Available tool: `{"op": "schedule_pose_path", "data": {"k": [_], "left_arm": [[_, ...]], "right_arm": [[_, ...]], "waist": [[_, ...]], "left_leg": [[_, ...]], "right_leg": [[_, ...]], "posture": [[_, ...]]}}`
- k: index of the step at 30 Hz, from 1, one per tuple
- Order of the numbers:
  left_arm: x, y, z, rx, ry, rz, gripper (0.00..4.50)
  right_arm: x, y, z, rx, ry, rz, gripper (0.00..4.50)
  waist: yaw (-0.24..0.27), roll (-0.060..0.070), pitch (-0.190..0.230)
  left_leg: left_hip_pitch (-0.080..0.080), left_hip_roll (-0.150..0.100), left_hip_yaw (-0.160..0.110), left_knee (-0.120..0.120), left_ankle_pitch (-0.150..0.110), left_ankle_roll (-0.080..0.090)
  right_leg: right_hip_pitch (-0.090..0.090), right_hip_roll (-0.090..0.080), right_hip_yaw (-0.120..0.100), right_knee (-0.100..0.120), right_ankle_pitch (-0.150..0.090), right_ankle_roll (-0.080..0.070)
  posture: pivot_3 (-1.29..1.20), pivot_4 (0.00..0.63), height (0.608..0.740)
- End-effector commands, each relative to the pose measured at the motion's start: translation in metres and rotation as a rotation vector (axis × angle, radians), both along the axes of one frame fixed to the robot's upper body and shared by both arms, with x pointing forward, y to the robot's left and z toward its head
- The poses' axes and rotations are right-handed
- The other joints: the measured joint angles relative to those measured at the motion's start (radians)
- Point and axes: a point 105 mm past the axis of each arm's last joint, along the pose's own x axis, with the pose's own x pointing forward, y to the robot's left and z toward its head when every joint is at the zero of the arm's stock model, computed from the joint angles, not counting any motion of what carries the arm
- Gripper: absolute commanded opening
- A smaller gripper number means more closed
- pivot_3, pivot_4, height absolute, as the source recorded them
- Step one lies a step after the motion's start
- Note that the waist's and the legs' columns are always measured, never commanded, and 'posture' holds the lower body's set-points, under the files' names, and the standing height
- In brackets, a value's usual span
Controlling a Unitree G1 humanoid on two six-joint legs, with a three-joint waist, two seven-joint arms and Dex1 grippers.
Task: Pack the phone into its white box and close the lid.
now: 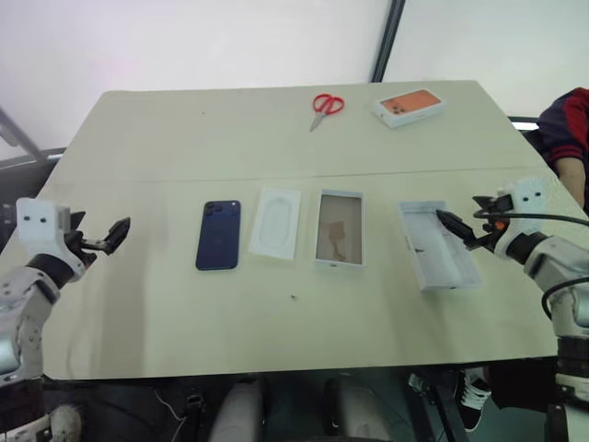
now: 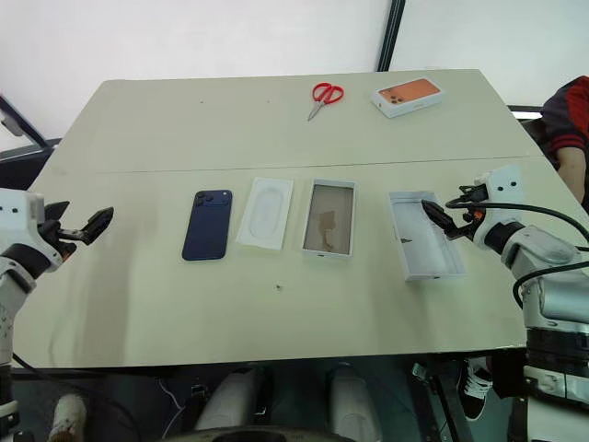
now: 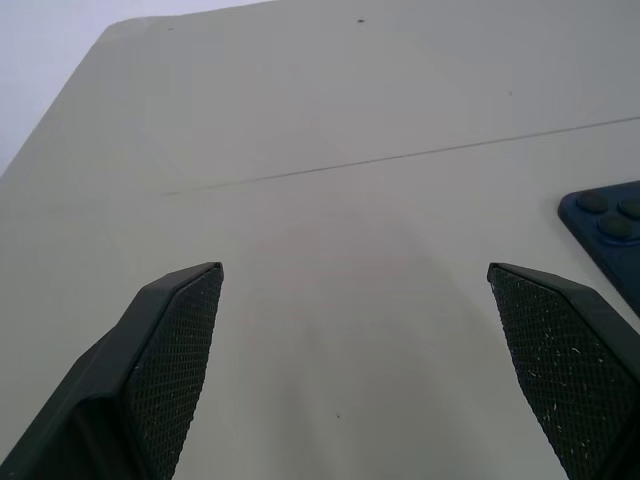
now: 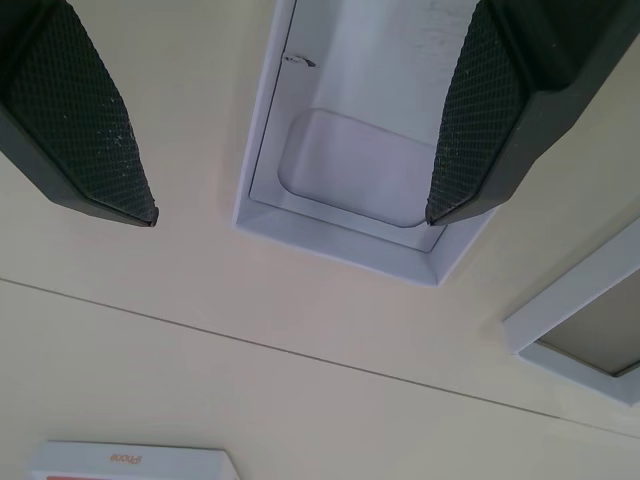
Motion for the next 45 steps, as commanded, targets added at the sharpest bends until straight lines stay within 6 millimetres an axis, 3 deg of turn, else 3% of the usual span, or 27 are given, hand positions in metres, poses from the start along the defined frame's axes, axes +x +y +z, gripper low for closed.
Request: {"op": "schedule_pose_path", "data": {"k": [1,8,13,17,22,26,31,40,45], "left_arm": [[0.002,0.001,0.012,0.025,-0.037,-0.003,4.44],[0.003,-0.001,0.011,0.016,-0.043,-0.007,4.44],[0.008,-0.017,0.014,-0.002,-0.057,-0.049,4.44],[0.015,-0.054,0.018,-0.069,-0.079,-0.147,4.44],[0.029,-0.114,0.016,-0.156,-0.027,-0.278,4.44],[0.034,-0.166,0.028,-0.265,-0.006,-0.399,4.44],[0.05,-0.184,0.003,-0.252,0.207,-0.293,4.44],[0.052,-0.215,-0.007,-0.328,0.394,-0.358,4.44],[0.052,-0.22,-0.017,-0.316,0.485,-0.35,4.44]], "right_arm": [[-0.002,0.001,0.016,-0.006,-0.058,0.002,4.49],[-0.002,0.005,0.019,-0.009,-0.07,0.016,4.49],[0.003,0.018,0.021,-0.024,-0.074,0.064,4.49],[0.003,0.04,0.029,-0.035,-0.092,0.144,4.49],[-0.002,0.071,0.029,-0.045,-0.089,0.265,4.49],[-0.009,0.104,0.035,-0.057,-0.097,0.408,4.49],[-0.02,0.118,0.034,-0.061,-0.096,0.459,4.49],[-0.022,0.12,0.028,-0.051,-0.087,0.452,4.49],[-0.023,0.121,0.027,-0.053,-0.085,0.455,4.49]], "waist": [[0.0,0.0,0.0],[0.0,0.0,0.0],[0.0,0.0,0.0],[0.0,0.0,0.0],[0.002,-0.001,0.0],[0.001,-0.001,0.0],[-0.001,-0.001,0.0],[0.001,-0.001,0.0],[0.001,-0.001,0.0]], "left_leg": [[0.0,0.0,0.0,0.0,0.0,0.0],[0.0,0.0,0.0,0.0,0.0,0.0],[0.0,0.0,0.0,0.0,0.0,0.0],[0.0,0.0,0.0,0.0,0.0,0.0],[0.0,0.0,-0.001,0.001,0.0,0.0],[-0.001,-0.001,-0.001,0.002,0.0,0.0],[0.0,-0.001,-0.001,0.002,0.0,0.0],[-0.001,-0.001,-0.002,0.004,0.0,0.0],[-0.001,-0.001,-0.002,0.004,0.0,-0.001]], "right_leg": [[0.0,0.0,0.0,0.0,0.0,0.0],[0.0,0.0,0.0,0.0,0.0,0.0],[0.0,0.0,0.0,0.0,0.0,0.0],[0.0,0.0,0.0,0.0,0.0,0.0],[0.0,0.0,-0.001,0.001,0.0,0.0],[0.0,0.0,-0.001,0.001,0.0,0.0],[0.0,0.001,0.0,0.001,0.0,0.0],[0.0,0.002,-0.001,0.002,0.0,0.0],[0.0,0.002,-0.001,0.002,0.0,0.0]], "posture": [[0.0,0.15,0.74],[0.0,0.15,0.74],[0.0,0.15,0.74],[0.0,0.15,0.74],[0.0,0.15,0.74],[0.0,0.15,0.74],[0.0,0.15,0.74],[0.0,0.15,0.74],[0.0,0.15,0.74]]}}
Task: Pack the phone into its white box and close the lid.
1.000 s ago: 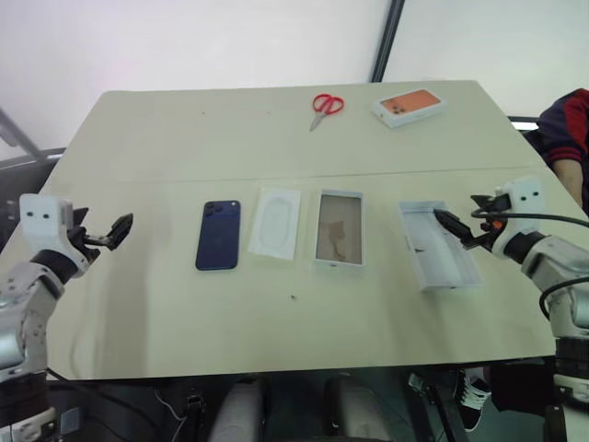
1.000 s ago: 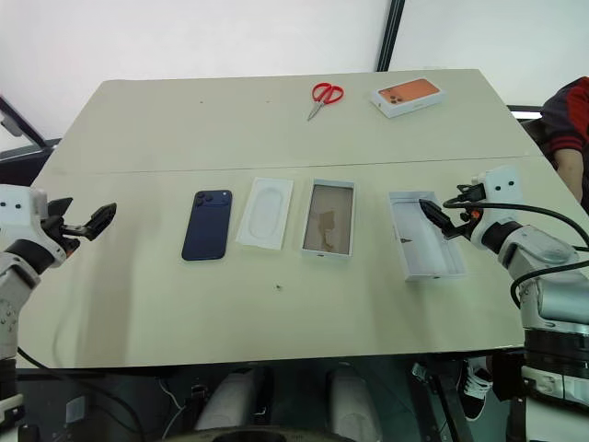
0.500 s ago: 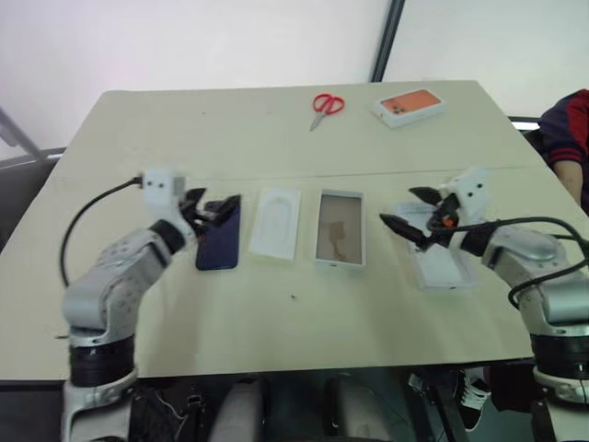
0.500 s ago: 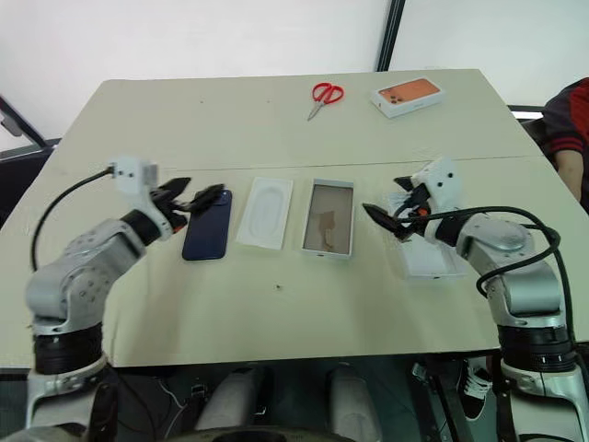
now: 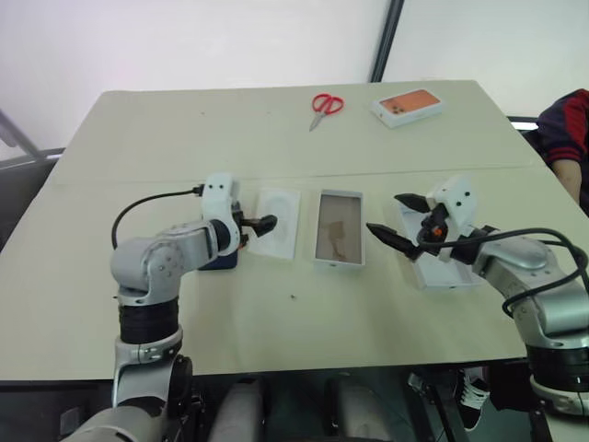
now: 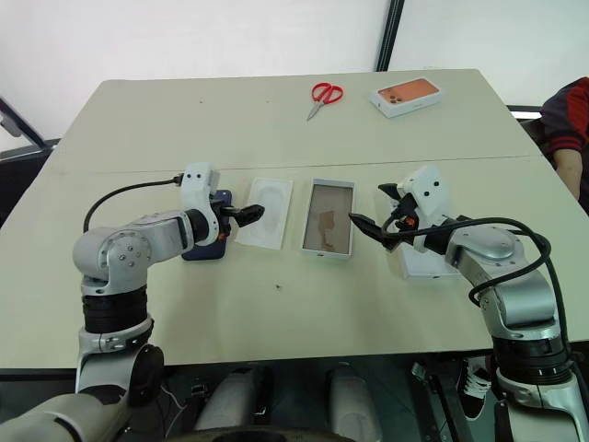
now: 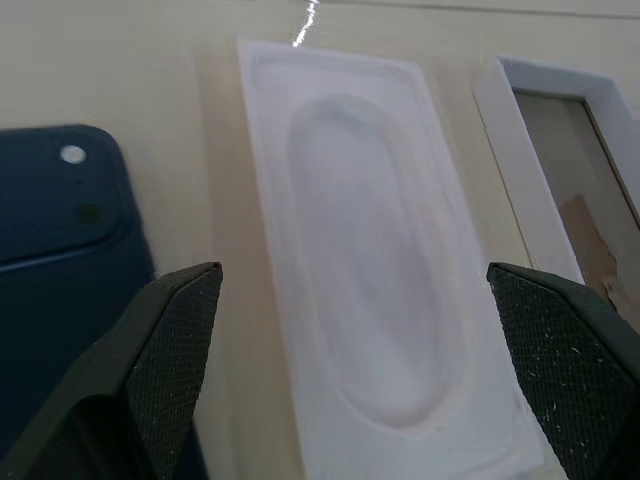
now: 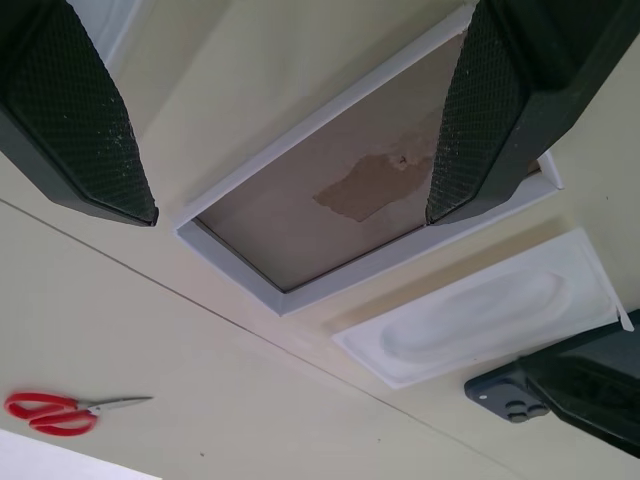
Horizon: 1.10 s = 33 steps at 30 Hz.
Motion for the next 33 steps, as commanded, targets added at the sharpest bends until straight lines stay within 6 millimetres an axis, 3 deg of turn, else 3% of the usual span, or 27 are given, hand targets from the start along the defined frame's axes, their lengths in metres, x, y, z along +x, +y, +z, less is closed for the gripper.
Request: {"op": "schedule_pose_path", "data": {"k": [1,7,8,10,17,23,27,33], "left_arm": [[0.001,-0.001,0.004,0.008,0.008,-0.004,4.44],[-0.004,-0.008,-0.007,0.002,0.084,-0.03,4.44],[-0.005,-0.008,-0.009,0.003,0.097,-0.027,4.22],[-0.004,-0.007,-0.01,0.0,0.107,-0.01,3.56],[-0.001,0.0,-0.009,-0.022,0.109,0.056,0.02],[0.009,0.009,0.006,-0.046,0.004,0.103,0.02],[0.013,0.006,0.046,-0.323,-0.096,0.085,0.02],[0.009,-0.013,0.063,-0.504,-0.055,-0.001,0.02]], "right_arm": [[-0.004,0.005,0.011,-0.002,-0.046,0.021,4.49],[-0.007,0.01,0.011,-0.005,-0.04,0.047,4.49],[-0.008,0.011,0.011,-0.007,-0.039,0.05,4.5],[-0.009,0.011,0.011,-0.009,-0.036,0.054,4.5],[-0.018,0.012,0.003,-0.046,0.014,0.115,4.5],[-0.027,0.011,-0.001,-0.061,0.049,0.164,4.5],[-0.026,0.003,-0.003,-0.083,0.048,0.14,4.5],[-0.023,-0.008,-0.001,-0.099,0.034,0.103,4.5]], "waist": [[0.0,0.0,0.0],[0.001,0.0,0.0],[0.001,0.0,0.0],[0.001,0.0,0.0],[0.002,0.0,0.0],[0.001,0.0,0.0],[0.002,-0.001,0.0],[0.006,-0.001,0.0]], "left_leg": [[0.0,0.0,0.0,0.0,0.0,0.0],[0.0,0.0,0.0,0.0,0.0,0.0],[0.0,0.0,0.0,0.0,0.0,-0.001],[0.0,0.0,0.0,0.0,0.0,-0.001],[0.0,0.0,0.0,0.0,0.0,-0.001],[0.0,0.0,0.0,0.001,0.0,-0.001],[-0.001,0.0,-0.001,0.001,0.0,-0.001],[-0.001,-0.001,-0.001,0.003,0.0,-0.001]], "right_leg": [[0.0,0.0,0.0,0.0,0.0,0.0],[0.0,0.0,0.0,0.0,0.0,0.0],[0.0,0.0,0.0,0.0,0.0,0.0],[0.0,0.0,0.0,0.0,0.0,0.0],[0.0,0.0,0.0,0.0,0.0,0.0],[0.0,0.0,0.0,0.0,0.0,0.0],[0.0,0.0,-0.001,0.0,0.0,0.0],[0.001,-0.001,-0.001,0.0,0.0,0.0]], "posture": [[0.0,0.15,0.74],[0.0,0.15,0.74],[0.0,0.15,0.74],[0.0,0.15,0.74],[0.0,0.15,0.74],[0.0,0.15,0.74],[0.0,0.15,0.74],[0.0,0.15,0.74]]}}
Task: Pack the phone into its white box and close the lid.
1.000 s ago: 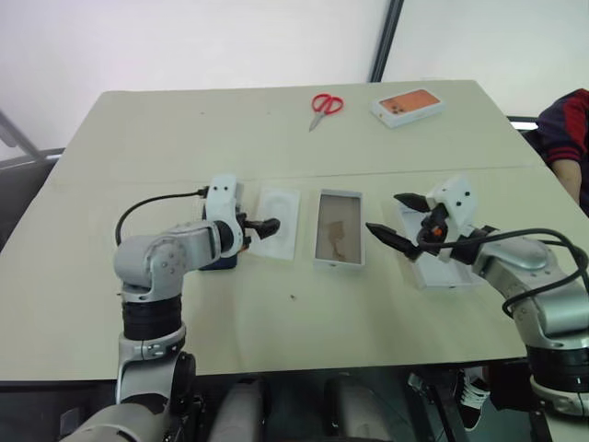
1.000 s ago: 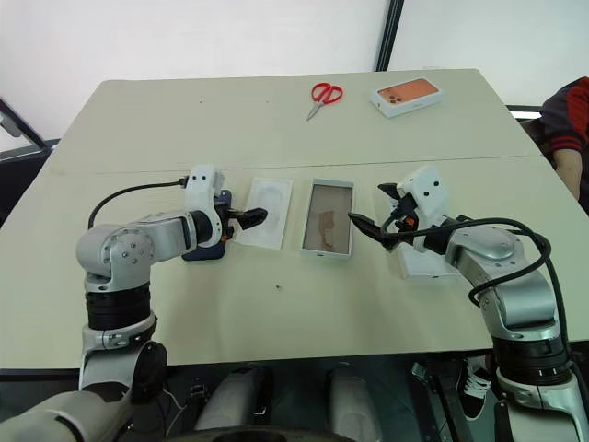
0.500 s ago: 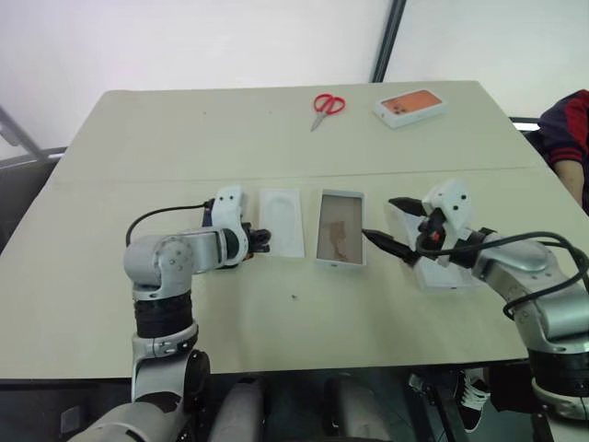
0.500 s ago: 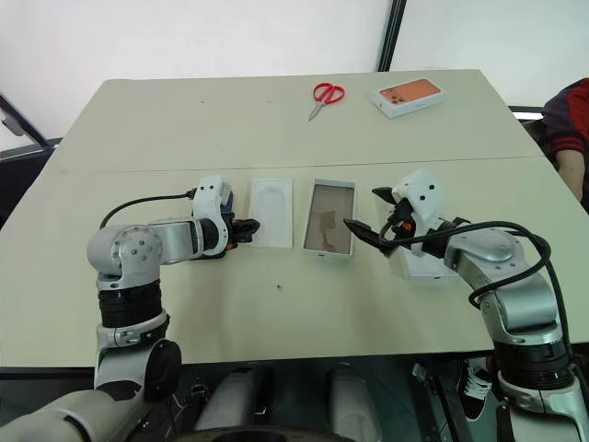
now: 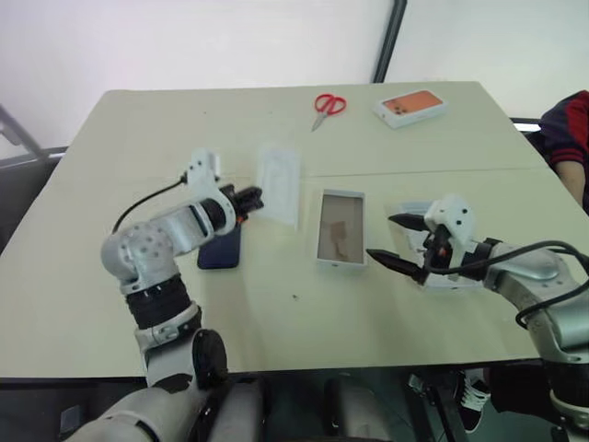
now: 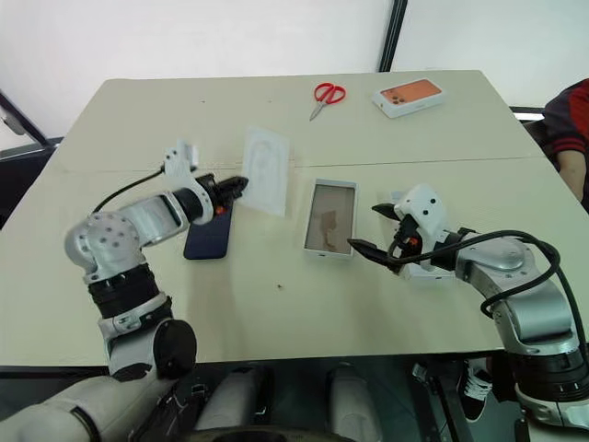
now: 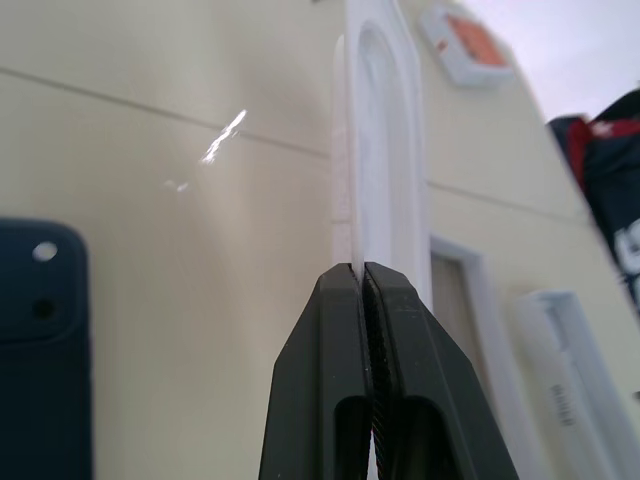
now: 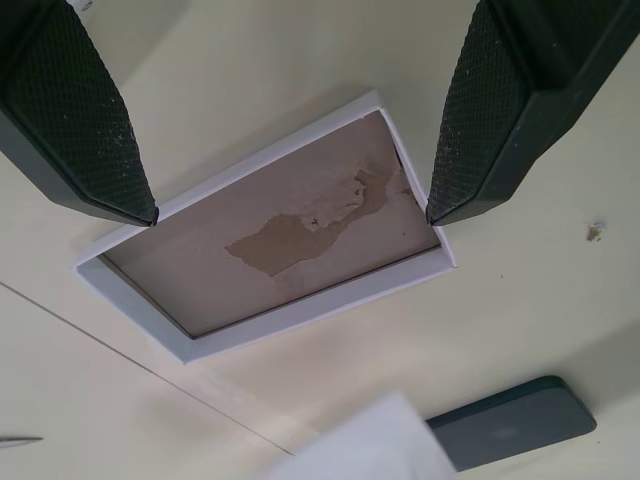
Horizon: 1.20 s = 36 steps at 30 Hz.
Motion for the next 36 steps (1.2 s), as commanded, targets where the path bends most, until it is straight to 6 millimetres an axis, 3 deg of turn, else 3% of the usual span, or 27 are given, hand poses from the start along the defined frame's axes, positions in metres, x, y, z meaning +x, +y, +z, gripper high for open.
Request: {"op": "schedule_pose_path", "data": {"k": [1,4,8,12,27,28,31,36], "left_arm": [[-0.007,-0.027,0.011,-0.091,-0.006,-0.11,0.02],[-0.017,-0.063,0.003,-0.097,0.056,-0.213,0.02],[-0.026,-0.094,-0.016,-0.06,0.152,-0.277,0.02],[-0.03,-0.107,-0.029,-0.027,0.197,-0.282,0.02],[-0.028,-0.132,-0.041,-0.055,0.253,-0.394,0.02],[-0.027,-0.132,-0.042,-0.055,0.256,-0.398,0.48],[-0.028,-0.132,-0.044,-0.06,0.259,-0.41,1.28],[-0.026,-0.118,-0.033,-0.109,0.211,-0.405,3.71]], "right_arm": [[0.002,-0.01,0.012,-0.019,-0.056,-0.028,4.5],[0.003,-0.015,0.012,-0.028,-0.063,-0.044,4.5],[0.003,-0.019,0.013,-0.035,-0.068,-0.057,4.5],[0.0,-0.02,0.013,-0.034,-0.067,-0.064,4.5],[0.003,-0.012,0.009,-0.015,-0.066,-0.056,4.5],[0.002,-0.011,0.009,-0.014,-0.065,-0.054,4.5],[0.002,-0.01,0.009,-0.012,-0.065,-0.052,4.5],[0.002,-0.005,0.011,-0.008,-0.073,-0.045,4.5]], "waist": [[0.002,0.0,0.0],[0.011,-0.001,0.001],[0.01,-0.001,0.001],[0.014,-0.001,0.001],[0.017,-0.001,0.001],[0.017,-0.001,0.001],[0.018,-0.001,0.001],[0.016,-0.001,0.001]], "left_leg": [[0.0,0.0,0.0,0.001,0.0,0.0],[0.0,0.0,0.0,0.002,0.0,0.0],[0.001,-0.001,0.0,0.002,0.0,0.0],[0.0,-0.001,0.0,0.002,0.0,0.0],[0.0,-0.002,0.0,0.002,0.002,-0.004],[0.0,-0.002,0.0,0.002,0.002,-0.004],[0.0,-0.002,0.0,0.002,0.002,-0.004],[0.0,-0.002,0.0,0.002,0.002,-0.004]], "right_leg": [[0.0,0.0,0.0,0.0,0.0,0.0],[0.002,0.0,0.0,0.0,0.0,0.0],[0.002,0.001,0.0,0.0,0.0,0.0],[0.002,0.0,0.0,0.0,0.0,0.0],[0.002,0.0,0.0,0.0,0.0,0.0],[0.002,0.0,0.0,0.0,0.0,0.0],[0.002,0.0,0.0,-0.001,0.0,0.0],[0.002,0.0,0.0,0.0,0.0,0.0]], "posture": [[0.0,0.15,0.74],[0.0,0.15,0.74],[0.0,0.15,0.74],[0.0,0.15,0.74],[0.0,0.15,0.74],[0.0,0.15,0.74],[0.0,0.15,0.74],[0.0,0.15,0.74]]}}
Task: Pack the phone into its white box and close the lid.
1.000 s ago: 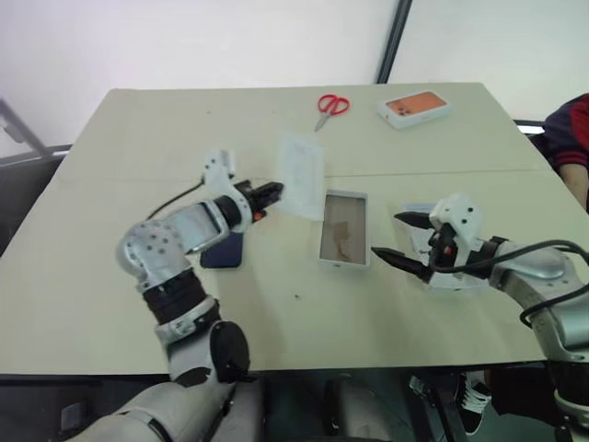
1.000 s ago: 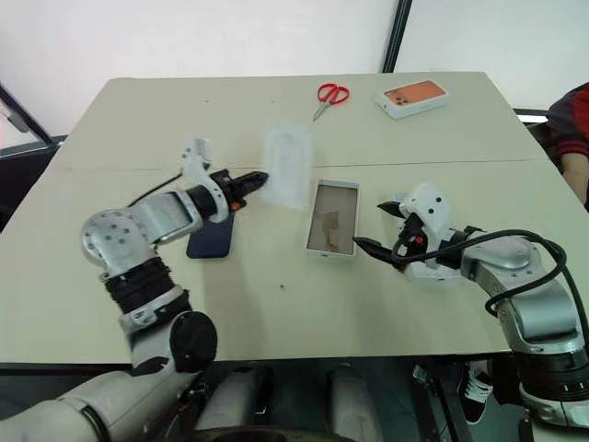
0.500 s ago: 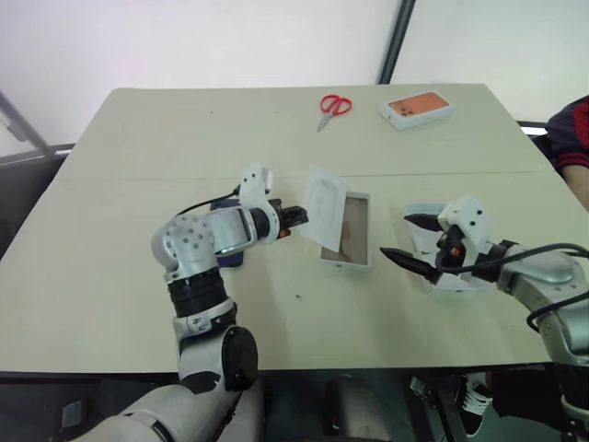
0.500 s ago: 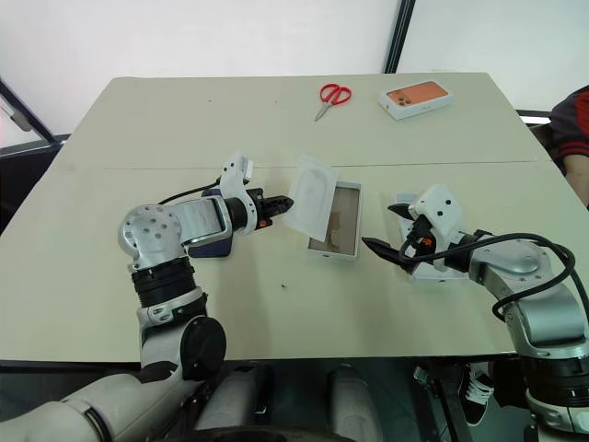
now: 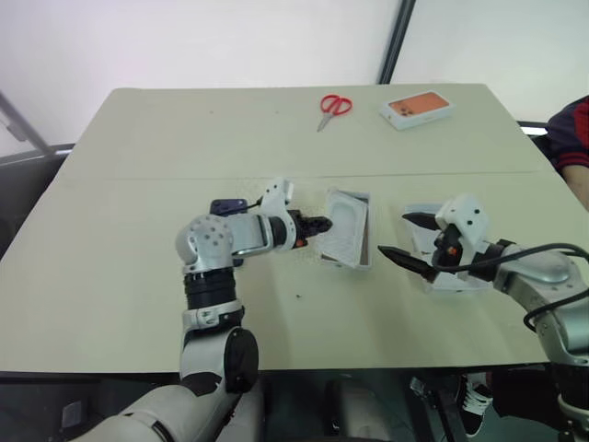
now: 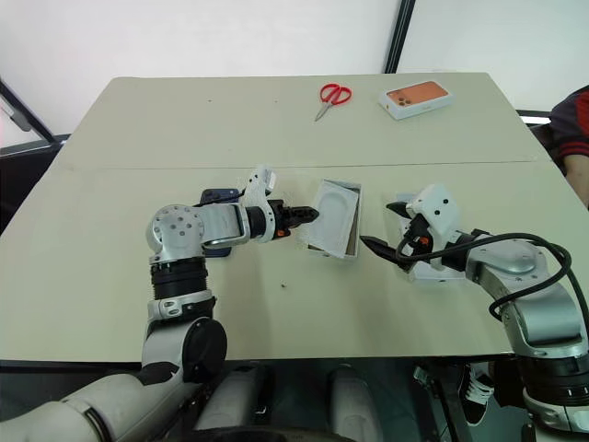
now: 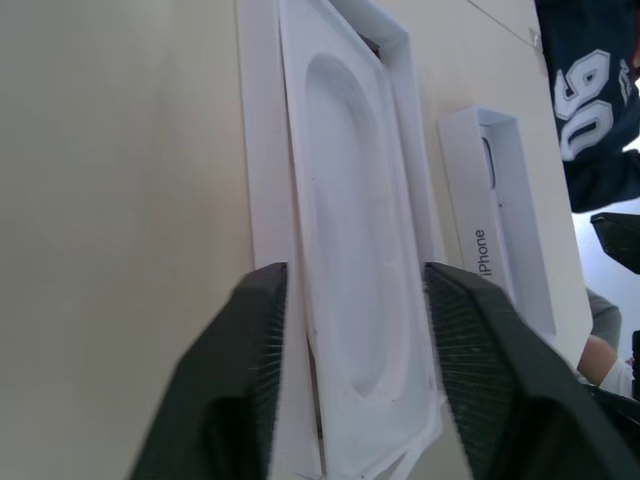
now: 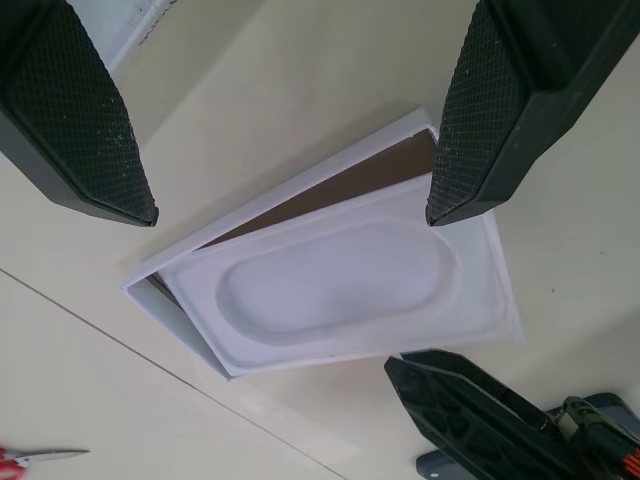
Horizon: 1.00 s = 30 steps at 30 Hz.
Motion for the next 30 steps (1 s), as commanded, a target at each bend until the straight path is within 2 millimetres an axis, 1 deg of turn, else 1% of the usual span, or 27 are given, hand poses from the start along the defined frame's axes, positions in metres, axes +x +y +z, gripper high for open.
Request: {"op": "schedule_pose_path", "data": {"k": [1,2,3,5,6,7,9,11,12,13,14,15,16,17,18,22,25,27,30], "left_arm": [[-0.011,-0.014,0.02,-0.155,-0.045,-0.055,4.25],[-0.01,-0.006,0.024,-0.158,-0.075,-0.044,4.38],[-0.009,0.005,0.028,-0.152,-0.111,-0.026,4.38],[-0.005,0.033,0.029,-0.08,-0.188,0.035,4.38],[-0.004,0.041,0.029,-0.052,-0.212,0.054,4.38],[-0.002,0.051,0.031,-0.027,-0.256,0.083,4.46],[0.001,0.065,0.033,0.013,-0.324,0.123,4.5],[0.003,0.092,0.042,0.034,-0.443,0.203,4.5],[0.002,0.105,0.047,0.052,-0.513,0.233,4.5],[0.0,0.111,0.05,0.063,-0.559,0.246,4.5],[-0.001,0.118,0.05,0.106,-0.606,0.252,4.5],[-0.005,0.129,0.05,0.177,-0.683,0.258,4.5],[-0.011,0.135,0.047,0.237,-0.735,0.232,4.5],[-0.017,0.14,0.041,0.317,-0.779,0.183,4.5],[-0.023,0.142,0.035,0.375,-0.803,0.134,4.5],[-0.042,0.145,0.013,0.484,-0.856,-0.031,4.5],[-0.051,0.148,0.004,0.487,-0.863,-0.088,4.5],[-0.055,0.151,-0.001,0.49,-0.867,-0.102,4.5],[-0.06,0.153,-0.003,0.486,-0.874,-0.109,4.5]], "right_arm": [[-0.001,0.012,0.014,0.008,-0.059,0.037,4.5],[0.0,0.016,0.015,0.01,-0.061,0.044,4.5],[0.001,0.02,0.015,0.008,-0.065,0.053,4.5],[0.007,0.027,0.013,-0.008,-0.06,0.056,4.5],[0.009,0.029,0.012,-0.015,-0.055,0.055,4.5],[0.011,0.03,0.011,-0.023,-0.051,0.051,4.25],[0.016,0.032,0.01,-0.03,-0.048,0.042,3.6],[0.025,0.035,0.008,-0.048,-0.04,0.025,2.66],[0.029,0.038,0.007,-0.057,-0.037,0.022,2.12],[0.032,0.039,0.007,-0.063,-0.034,0.022,1.7],[0.035,0.04,0.006,-0.069,-0.03,0.016,1.15],[0.04,0.042,0.003,-0.08,-0.024,0.002,0.66],[0.045,0.044,0.0,-0.1,-0.021,-0.007,0.18],[0.049,0.047,-0.003,-0.123,-0.019,-0.006,0.07],[0.053,0.05,-0.006,-0.147,-0.014,-0.006,0.07],[0.064,0.06,-0.014,-0.183,-0.003,0.001,0.07],[0.072,0.068,-0.021,-0.224,0.003,0.005,0.07],[0.083,0.07,-0.026,-0.249,-0.002,-0.016,0.07],[0.099,0.068,-0.032,-0.28,-0.004,-0.078,0.07]], "waist": [[-0.002,0.0,0.0],[-0.002,0.0,0.0],[-0.005,0.0,0.0],[-0.011,0.001,0.0],[-0.017,0.001,0.0],[-0.019,0.001,0.0],[-0.021,0.001,0.0],[-0.023,0.001,0.0],[-0.025,0.001,0.0],[-0.023,0.001,0.0],[-0.022,0.001,0.0],[-0.021,0.001,-0.001],[-0.022,0.001,-0.001],[-0.022,0.001,-0.001],[-0.023,0.002,-0.001],[-0.019,0.002,-0.001],[-0.021,0.002,-0.001],[-0.023,0.002,-0.001],[-0.025,0.002,-0.001]], "left_leg": [[0.0,0.0,0.0,0.0,0.0,0.0],[0.0,0.0,0.0,0.0,0.0,0.0],[0.0,0.0,0.0,0.0,0.0,0.0],[0.0,0.001,0.0,0.0,0.0,0.0],[0.0,0.001,0.0,-0.001,0.0,-0.001],[0.0,0.001,0.0,-0.001,0.001,-0.001],[0.0,0.002,-0.001,-0.001,0.001,-0.001],[0.0,0.002,0.0,-0.001,0.001,-0.001],[0.0,0.002,0.0,-0.001,0.001,-0.001],[0.0,0.002,0.0,-0.001,0.001,-0.001],[0.0,0.002,0.0,-0.001,0.001,-0.002],[0.0,0.002,0.0,-0.001,0.001,-0.002],[0.0,0.002,0.0,-0.002,0.001,-0.002],[0.0,0.002,0.001,-0.002,0.001,-0.002],[0.0,0.002,0.001,-0.002,0.001,-0.002],[0.0,0.001,0.001,-0.004,0.0,0.0],[0.0,0.001,0.001,-0.004,-0.002,0.003],[0.0,0.002,0.001,-0.004,-0.002,0.003],[0.0,0.002,0.001,-0.005,-0.002,0.004]], "right_leg": [[0.0,0.0,0.0,0.0,0.0,0.0],[0.0,0.0,0.0,0.0,0.0,0.0],[0.0,0.0,0.0,0.0,0.0,0.0],[0.0,0.0,0.0,0.0,0.0,0.0],[-0.001,0.0,0.0,0.001,0.0,0.0],[-0.001,0.001,0.0,0.001,0.0,0.0],[-0.001,0.001,0.0,0.001,0.0,0.0],[-0.001,0.0,0.0,0.0,0.0,0.0],[-0.001,0.0,0.001,0.0,0.0,0.0],[-0.001,0.0,0.001,0.0,0.0,0.0],[-0.001,0.0,0.001,0.0,0.0,0.0],[-0.002,0.0,0.001,0.0,0.0,0.0],[-0.002,0.0,0.001,0.0,0.0,0.0],[-0.002,-0.001,0.001,0.0,0.0,0.0],[-0.002,-0.001,0.001,0.0,0.0,0.0],[-0.002,-0.002,0.002,-0.001,0.0,-0.001],[-0.003,-0.002,0.002,-0.001,0.0,-0.001],[-0.003,-0.002,0.002,-0.001,0.0,-0.001],[-0.004,-0.002,0.002,-0.001,0.0,-0.001]], "posture": [[0.0,0.15,0.74],[0.0,0.15,0.74],[0.0,0.15,0.74],[0.0,0.15,0.74],[0.0,0.15,0.74],[0.0,0.15,0.74],[0.0,0.15,0.74],[0.0,0.15,0.74],[0.0,0.15,0.74],[0.0,0.15,0.74],[0.0,0.15,0.74],[0.0,0.15,0.74],[0.0,0.15,0.74],[0.0,0.15,0.74],[0.0,0.15,0.74],[0.0,0.15,0.74],[0.0,0.15,0.74],[0.0,0.15,0.74],[0.0,0.15,0.74]]}}
